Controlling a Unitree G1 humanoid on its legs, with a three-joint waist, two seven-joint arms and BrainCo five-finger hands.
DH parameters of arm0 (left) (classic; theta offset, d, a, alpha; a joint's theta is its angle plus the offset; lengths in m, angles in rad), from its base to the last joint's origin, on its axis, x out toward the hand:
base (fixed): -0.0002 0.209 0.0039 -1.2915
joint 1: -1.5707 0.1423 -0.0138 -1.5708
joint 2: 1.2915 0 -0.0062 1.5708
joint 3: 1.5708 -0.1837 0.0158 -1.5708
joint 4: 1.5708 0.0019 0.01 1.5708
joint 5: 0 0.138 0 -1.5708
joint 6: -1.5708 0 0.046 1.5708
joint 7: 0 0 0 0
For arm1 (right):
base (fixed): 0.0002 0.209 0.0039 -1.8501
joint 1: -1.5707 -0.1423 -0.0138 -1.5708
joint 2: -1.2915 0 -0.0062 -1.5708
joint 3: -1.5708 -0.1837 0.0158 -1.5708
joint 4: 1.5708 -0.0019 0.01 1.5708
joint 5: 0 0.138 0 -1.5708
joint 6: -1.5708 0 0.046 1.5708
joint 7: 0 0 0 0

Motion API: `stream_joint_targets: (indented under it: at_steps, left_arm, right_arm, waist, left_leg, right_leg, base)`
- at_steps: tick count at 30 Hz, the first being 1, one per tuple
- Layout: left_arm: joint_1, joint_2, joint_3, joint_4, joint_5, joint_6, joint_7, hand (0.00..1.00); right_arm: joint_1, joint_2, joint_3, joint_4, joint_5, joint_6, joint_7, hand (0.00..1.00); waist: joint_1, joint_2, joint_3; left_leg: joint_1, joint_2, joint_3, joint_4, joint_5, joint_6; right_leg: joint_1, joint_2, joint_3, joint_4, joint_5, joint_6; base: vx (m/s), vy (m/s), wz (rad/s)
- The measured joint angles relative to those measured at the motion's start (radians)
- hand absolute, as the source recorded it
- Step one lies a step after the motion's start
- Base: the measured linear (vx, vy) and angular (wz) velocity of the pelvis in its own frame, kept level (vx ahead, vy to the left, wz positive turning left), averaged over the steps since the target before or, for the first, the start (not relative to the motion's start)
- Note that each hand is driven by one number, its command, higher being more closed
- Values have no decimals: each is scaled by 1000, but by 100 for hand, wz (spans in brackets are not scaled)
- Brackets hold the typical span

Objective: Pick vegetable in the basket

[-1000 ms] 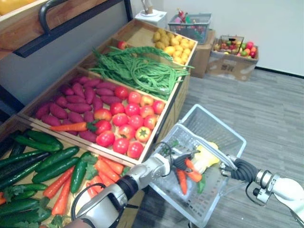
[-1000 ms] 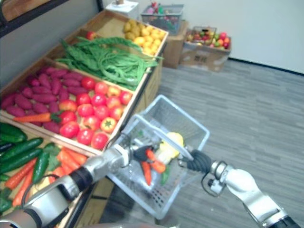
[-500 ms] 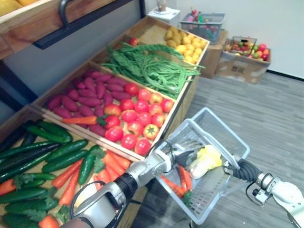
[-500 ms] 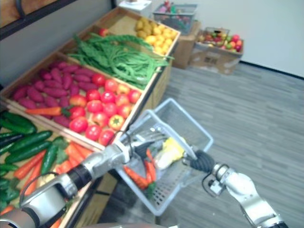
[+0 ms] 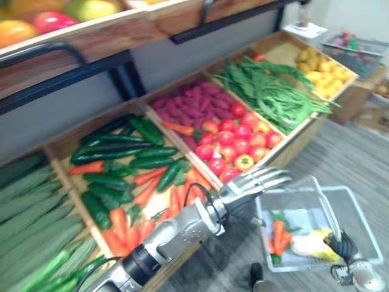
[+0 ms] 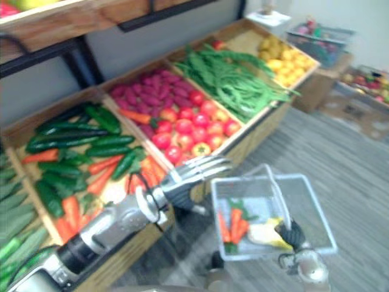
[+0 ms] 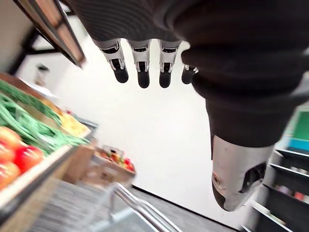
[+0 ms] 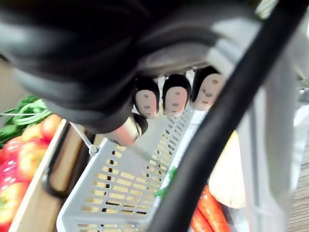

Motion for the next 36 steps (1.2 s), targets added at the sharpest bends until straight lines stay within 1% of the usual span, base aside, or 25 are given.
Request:
stream_joint_targets:
  at_steps: [1,2,3,5,6,7,9,10,11,13,14,16,17,18,19,22,23,25,26,28,29,31,33,34,36]
  left_arm:
    - [13,10,15,-16,0,-1,3,0]
    - [45,21,50,-48,-1,-1,22,0]
    - [87,32,98,-78,-2,0,37,0]
    - [144,30,169,-100,-27,1,63,0]
    - [177,27,221,-108,-36,9,73,0]
    - [193,23,251,-111,-37,9,75,0]
    - [250,-9,364,-117,-38,24,114,0]
    - [288,-42,441,-118,-39,40,140,0]
    - [294,-50,454,-118,-39,43,146,0]
    - [363,-126,556,-118,-67,61,180,0]
    - [382,-148,578,-117,-84,68,187,0]
    - [438,-242,667,-90,-156,91,207,0]
    - [445,-262,684,-74,-163,96,215,0]
    - [460,-291,715,-32,-191,102,228,0]
    - [474,-300,744,27,-196,115,233,0]
    - [508,-324,814,152,-195,139,269,0]
    - [514,-346,852,200,-195,146,284,0]
    - [516,-374,895,248,-196,158,320,0]
    - [516,-391,927,285,-196,164,353,0]
    - [519,-403,969,350,-196,174,396,0]
    - [519,-405,998,402,-196,177,421,0]
    - [520,-409,1045,494,-199,192,449,0]
    - [524,-434,1124,620,-240,222,474,0]
    - [524,-439,1138,650,-250,227,480,0]
    - [527,-456,1176,731,-309,243,482,0]
  right_arm:
    - [0,17,-23,32,0,2,-15,100]
    - [-2,50,-64,93,0,15,-47,100]
    - [-10,76,-96,155,0,23,-78,100]
    - [-25,106,-140,259,4,30,-108,100]
    - [-39,122,-168,325,11,33,-119,100]
    - [-41,127,-177,357,18,34,-121,100]
    - [-50,143,-197,442,43,38,-137,100]
    - [-54,153,-210,493,58,39,-151,100]
    - [-55,155,-215,503,61,39,-152,100]
    - [-70,170,-248,573,90,42,-163,100]
    - [-72,173,-250,586,93,42,-165,100]
    - [-82,185,-267,604,98,41,-165,100]
    - [-84,187,-270,607,98,41,-166,100]
    - [-91,189,-280,619,98,41,-166,100]
    - [-96,191,-283,622,99,42,-166,100]
    - [-109,210,-283,622,99,42,-166,100]
    - [-113,217,-283,622,100,41,-167,100]
    - [-115,229,-284,621,110,39,-183,100]
    - [-117,234,-285,619,120,38,-194,100]
    - [-114,247,-286,615,122,38,-204,100]
    - [-115,257,-288,612,134,38,-214,100]
    - [-110,270,-299,601,137,38,-230,100]
    - [-108,296,-303,577,137,38,-236,100]
    - [-108,300,-303,574,137,38,-238,100]
    - [-107,311,-303,562,137,38,-243,100]
  waist:
    - [7,-6,-4]
    - [16,-6,-18]
    - [21,-19,-24]
    - [25,-20,-44]
    - [37,-24,-46]
    - [41,-27,-49]
    - [47,-34,-55]
    - [61,-42,-58]
    - [63,-44,-60]
    - [67,-50,-62]
    - [69,-52,-63]
    - [81,-53,-64]
    - [86,-53,-64]
    - [95,-51,-64]
    - [96,-49,-65]
    - [98,-50,-66]
    - [99,-50,-66]
    - [102,-49,-69]
    - [105,-48,-69]
    - [108,-49,-73]
    - [111,-49,-74]
    - [116,-49,-75]
    - [117,-50,-75]
    - [117,-50,-75]
    - [116,-51,-75]
  left_leg:
    - [-6,-6,-22,-13,8,5]
    - [-11,-20,-57,-46,31,7]
    - [-19,-36,-96,-79,52,9]
    - [-34,-54,-157,-117,80,15]
    - [-42,-59,-188,-117,85,22]
    - [-49,-61,-205,-117,87,24]
    - [-72,-72,-266,-117,96,34]
    - [-91,-79,-301,-117,102,41]
    - [-95,-81,-310,-117,102,42]
    - [-118,-97,-366,-117,110,51]
    - [-122,-100,-378,-117,111,52]
    - [-138,-113,-415,-118,115,58]
    - [-141,-116,-422,-118,117,60]
    - [-145,-121,-435,-118,118,60]
    - [-146,-125,-455,-118,118,60]
    - [-149,-129,-487,-118,118,59]
    - [-154,-133,-510,-118,118,59]
    - [-164,-136,-530,-118,118,59]
    - [-166,-138,-540,-118,118,59]
    - [-165,-140,-556,-118,120,57]
    - [-164,-142,-565,-118,120,57]
    - [-163,-142,-569,-118,119,58]
    - [-162,-141,-574,-118,118,58]
    - [-162,-140,-574,-118,118,58]
    - [-158,-140,-574,-118,117,58]
  right_leg:
    - [5,-5,-21,1,-5,1]
    - [16,-17,-61,0,-9,0]
    - [22,-24,-98,0,-17,2]
    - [37,-34,-160,0,-24,6]
    - [51,-37,-189,-4,-25,7]
    - [56,-38,-204,-5,-26,8]
    - [82,-44,-261,-15,-28,11]
    - [89,-48,-294,-18,-30,12]
    - [89,-50,-301,-18,-30,13]
    - [109,-58,-352,-22,-31,11]
    - [115,-60,-363,-24,-33,10]
    - [125,-67,-398,-26,-39,3]
    - [127,-69,-403,-26,-40,3]
    - [135,-71,-417,-25,-46,0]
    - [143,-72,-432,-24,-55,-6]
    - [155,-72,-457,-16,-69,-3]
    - [158,-71,-468,-16,-72,-5]
    - [159,-70,-486,-17,-75,-4]
    - [165,-70,-499,-17,-76,-6]
    - [176,-69,-513,-18,-81,-12]
    - [185,-68,-525,-18,-85,-9]
    - [188,-67,-528,-18,-89,-12]
    - [190,-64,-532,-17,-92,-16]
    - [190,-64,-532,-17,-93,-17]
    - [193,-63,-532,-17,-97,-23]
  base:
    - [-52,14,101]
    - [-36,23,97]
    - [-35,20,96]
    - [2,15,95]
    - [15,10,85]
    - [6,2,81]
    - [7,2,85]
    - [7,14,64]
    - [13,28,73]
    - [7,39,70]
    - [0,45,61]
    - [-5,46,48]
    - [-15,44,42]
    - [-19,34,40]
    - [-18,30,44]
    - [-6,6,27]
    - [1,-2,25]
    - [18,-3,26]
    - [47,-4,27]
    - [64,-7,26]
    - [80,-14,20]
    - [77,-14,10]
    - [73,-15,3]
    - [68,-17,1]
    - [59,-15,-1]
